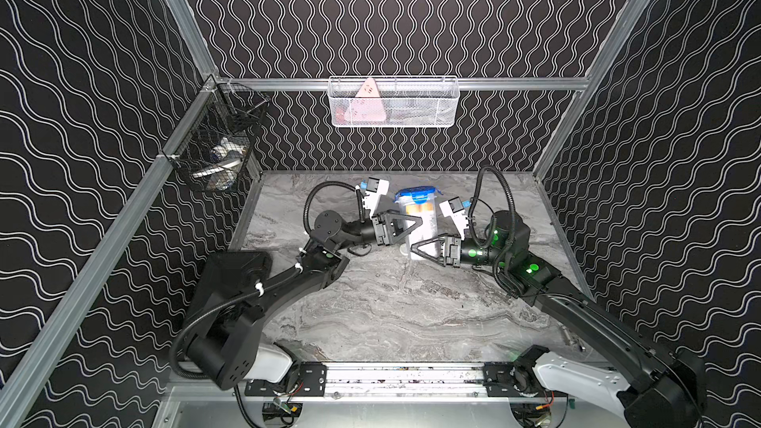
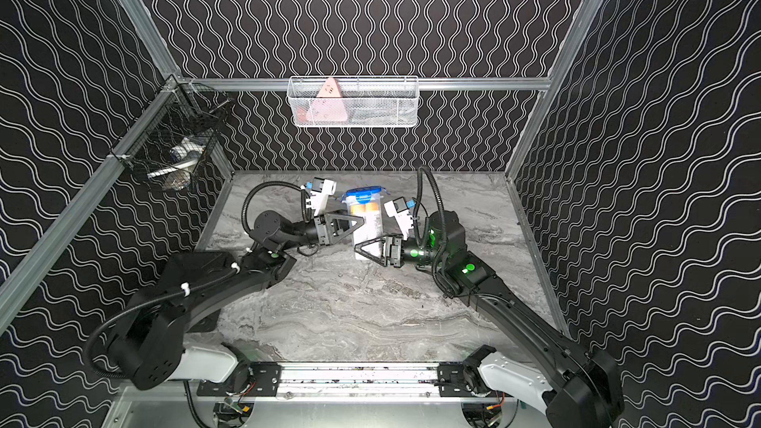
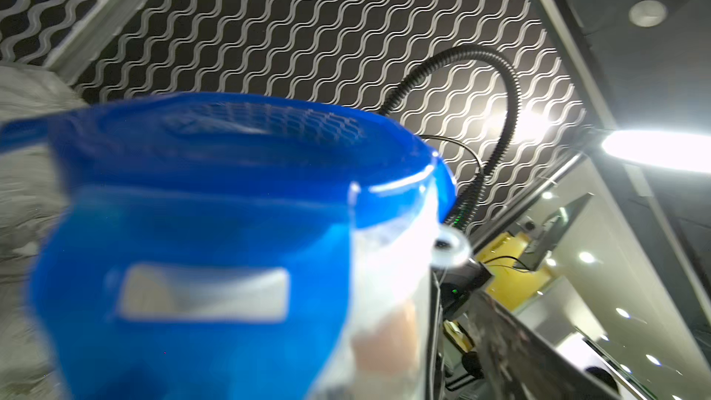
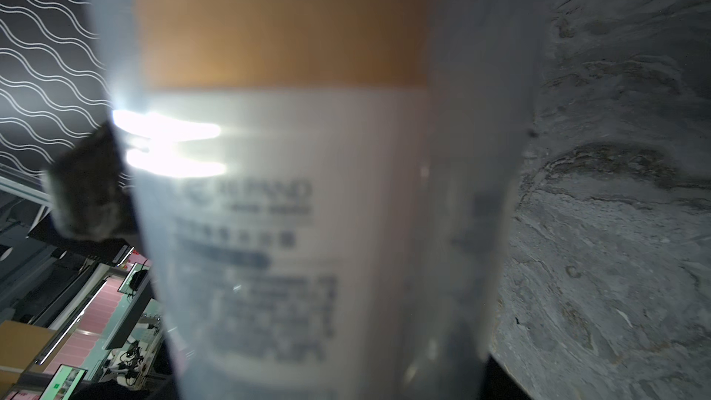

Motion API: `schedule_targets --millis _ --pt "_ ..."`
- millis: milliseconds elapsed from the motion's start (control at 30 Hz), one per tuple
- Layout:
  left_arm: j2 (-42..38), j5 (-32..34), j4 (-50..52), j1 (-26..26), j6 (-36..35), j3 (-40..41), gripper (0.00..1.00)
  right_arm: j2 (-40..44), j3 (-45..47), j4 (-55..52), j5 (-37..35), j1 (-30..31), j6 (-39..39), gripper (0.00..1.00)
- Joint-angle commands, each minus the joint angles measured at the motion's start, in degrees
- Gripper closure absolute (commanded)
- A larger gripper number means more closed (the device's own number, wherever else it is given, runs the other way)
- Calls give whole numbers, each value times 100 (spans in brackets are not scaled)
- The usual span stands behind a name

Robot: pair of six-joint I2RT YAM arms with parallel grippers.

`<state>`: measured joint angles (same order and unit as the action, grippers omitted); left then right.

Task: Take out toiletry kits
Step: Adjust the container, then open the lid of the container.

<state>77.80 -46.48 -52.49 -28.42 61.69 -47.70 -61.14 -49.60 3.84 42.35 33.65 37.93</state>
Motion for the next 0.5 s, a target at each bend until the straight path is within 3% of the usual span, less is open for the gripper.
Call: schedule_targets --millis 0,67,200,300,400,467 --pt "-648 1060 2956 -2 -2093 -234 1 66 -156 -645 -842 1 -557 54" --pt "-1153 2174 4622 -16 -2911 -529 1 30 -212 -1079 -1368 40 -772 54" --pt "-1669 4154 6165 -150 -4012 -1051 1 -140 -179 -1579 -2411 370 -1125 58" --pt "-1567 5025 6477 -501 -4736 -1247 1 -286 -113 -1760 -3406 816 -1269 59" --pt "-1248 5908 6385 -1260 -5366 -1197 1 -409 -60 -1838 -4091 1167 -1280 60" --pt "-972 6857 6278 -1873 -5750 -1131 1 -444 -8 -1845 -4295 1281 -1250 60"
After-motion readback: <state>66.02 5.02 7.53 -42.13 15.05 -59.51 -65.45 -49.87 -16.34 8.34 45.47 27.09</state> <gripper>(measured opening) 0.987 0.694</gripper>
